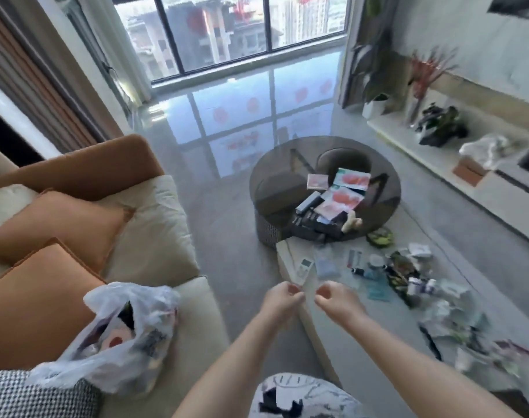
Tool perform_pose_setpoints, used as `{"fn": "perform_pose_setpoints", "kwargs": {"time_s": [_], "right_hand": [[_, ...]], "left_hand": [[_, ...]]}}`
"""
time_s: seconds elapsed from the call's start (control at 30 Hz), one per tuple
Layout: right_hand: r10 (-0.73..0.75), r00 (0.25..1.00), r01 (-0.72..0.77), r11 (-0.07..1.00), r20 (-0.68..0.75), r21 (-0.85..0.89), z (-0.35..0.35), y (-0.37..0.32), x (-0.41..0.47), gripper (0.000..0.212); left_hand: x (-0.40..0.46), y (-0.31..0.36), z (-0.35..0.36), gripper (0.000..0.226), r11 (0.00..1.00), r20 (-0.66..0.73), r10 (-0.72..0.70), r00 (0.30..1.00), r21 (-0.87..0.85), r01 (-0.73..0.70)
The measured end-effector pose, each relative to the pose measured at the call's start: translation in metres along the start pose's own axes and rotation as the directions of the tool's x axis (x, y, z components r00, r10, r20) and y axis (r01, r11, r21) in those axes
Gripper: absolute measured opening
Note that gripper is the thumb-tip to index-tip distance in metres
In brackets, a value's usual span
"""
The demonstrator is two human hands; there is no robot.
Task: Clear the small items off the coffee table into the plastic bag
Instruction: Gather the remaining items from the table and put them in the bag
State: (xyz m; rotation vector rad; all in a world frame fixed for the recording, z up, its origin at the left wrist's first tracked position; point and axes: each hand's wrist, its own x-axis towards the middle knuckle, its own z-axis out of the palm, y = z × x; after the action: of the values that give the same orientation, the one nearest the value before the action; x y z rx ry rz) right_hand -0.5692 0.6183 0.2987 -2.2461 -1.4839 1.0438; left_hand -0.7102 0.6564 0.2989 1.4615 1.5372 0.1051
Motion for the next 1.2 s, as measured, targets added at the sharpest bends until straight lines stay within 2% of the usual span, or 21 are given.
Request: {"fn": "perform_pose_setpoints", "kwargs": {"time_s": [0.2, 0.3, 0.47, 0.63, 0.9, 1.03, 1.2], "right_hand": [[0.237, 0.965, -0.229, 0.97, -0.11, 0.083, -0.044, 0.108, -0.05, 0.024], [0.337, 0.928, -0.318, 0.939, -0.16, 0.131, -0.054, 0.151, -0.078, 0.023], [0.513, 0.819, -0.465, 0.856, -0.256, 0.228, -0.055, 0.198, -0.132, 0.023], [0.627, 0.715, -0.564, 0.778, -0.308, 0.276, -0.046, 0.229, -0.186, 0.022], [0.715, 0.615, -0.613, 0.698, -0.331, 0.369, -0.042, 0.282, -0.267, 0.021], [0.731, 0.601, -0.618, 0.681, -0.323, 0.393, -0.047, 0.325, -0.3, 0.019], [0.752, 0.616, -0.612, 0.645, -0.236, 0.458, -0.055, 0.394, -0.332, 0.016]], "left_hand": [[-0.018, 0.057, 0.097, 0.032, 0.957, 0.178, 0.142, 0.974, 0.228, -0.181], [-0.027, 0.073, 0.134, 0.032, 0.884, 0.277, 0.196, 0.941, 0.364, -0.292], [-0.044, 0.081, 0.187, 0.031, 0.732, 0.439, 0.238, 0.866, 0.506, -0.457], [-0.064, 0.076, 0.232, 0.031, 0.572, 0.597, 0.254, 0.761, 0.541, -0.616], [-0.119, 0.082, 0.298, 0.03, 0.453, 0.709, 0.251, 0.659, 0.515, -0.728], [-0.145, 0.094, 0.34, 0.031, 0.436, 0.718, 0.256, 0.647, 0.512, -0.74], [-0.176, 0.103, 0.406, 0.03, 0.534, 0.681, 0.219, 0.699, 0.516, -0.669]]}}
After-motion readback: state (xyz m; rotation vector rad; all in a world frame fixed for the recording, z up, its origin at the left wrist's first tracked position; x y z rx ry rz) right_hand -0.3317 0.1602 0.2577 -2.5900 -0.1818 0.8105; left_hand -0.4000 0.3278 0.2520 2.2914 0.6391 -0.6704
